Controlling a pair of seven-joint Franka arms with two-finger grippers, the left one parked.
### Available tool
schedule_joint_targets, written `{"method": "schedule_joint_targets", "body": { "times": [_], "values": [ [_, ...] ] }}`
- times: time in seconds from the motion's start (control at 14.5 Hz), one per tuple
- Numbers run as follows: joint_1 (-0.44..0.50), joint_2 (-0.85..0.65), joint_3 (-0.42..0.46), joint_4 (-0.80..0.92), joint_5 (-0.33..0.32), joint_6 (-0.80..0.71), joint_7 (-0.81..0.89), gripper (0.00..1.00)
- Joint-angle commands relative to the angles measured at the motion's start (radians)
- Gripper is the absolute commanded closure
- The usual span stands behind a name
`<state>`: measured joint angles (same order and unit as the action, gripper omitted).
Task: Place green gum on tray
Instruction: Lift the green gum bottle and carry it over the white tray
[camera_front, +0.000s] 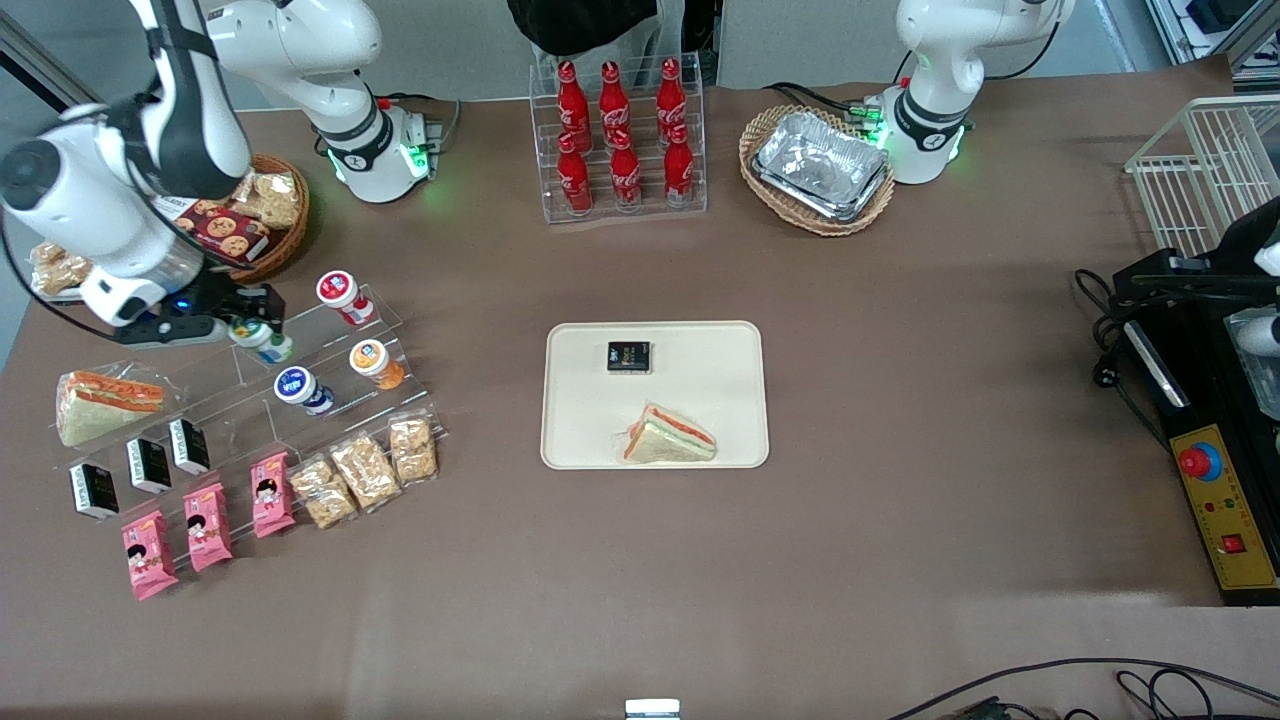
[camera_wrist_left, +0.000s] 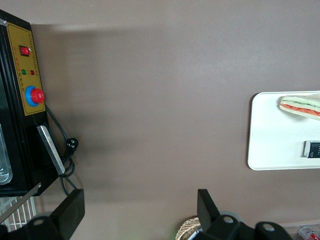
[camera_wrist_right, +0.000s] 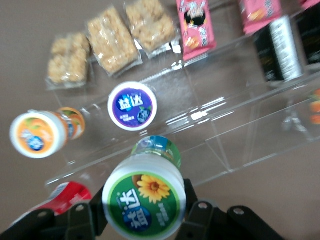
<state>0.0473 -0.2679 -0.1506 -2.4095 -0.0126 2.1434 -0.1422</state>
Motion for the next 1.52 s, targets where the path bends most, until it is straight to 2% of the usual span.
{"method": "schedule_joint_targets", "body": {
  "times": [0.0,0.28,0.34,0.55,0.62,0.83,0.97,1.24,1.38,1.45],
  "values": [
    [0.006,0.033,0.028,0.345,-0.010,-0.348,0.007,0.78],
    [0.011,0.127,0.138,0.633,0.005,-0.584,0.181,0.79],
    [0.014,0.145,0.182,0.662,0.014,-0.608,0.272,0.79],
    [0.022,0.185,0.327,0.673,0.109,-0.588,0.562,0.79],
    [0.025,0.214,0.382,0.672,0.129,-0.547,0.635,0.79],
    [0.060,0.309,0.505,0.610,0.126,-0.374,0.824,0.79],
    [0.141,0.363,0.508,0.540,0.117,-0.211,0.903,0.79],
    [0.242,0.429,0.508,0.330,0.115,0.152,0.967,0.79],
    [0.276,0.467,0.508,0.277,0.100,0.237,0.980,0.79],
    [0.281,0.487,0.508,0.264,0.068,0.260,0.981,0.79]
  ]
}}
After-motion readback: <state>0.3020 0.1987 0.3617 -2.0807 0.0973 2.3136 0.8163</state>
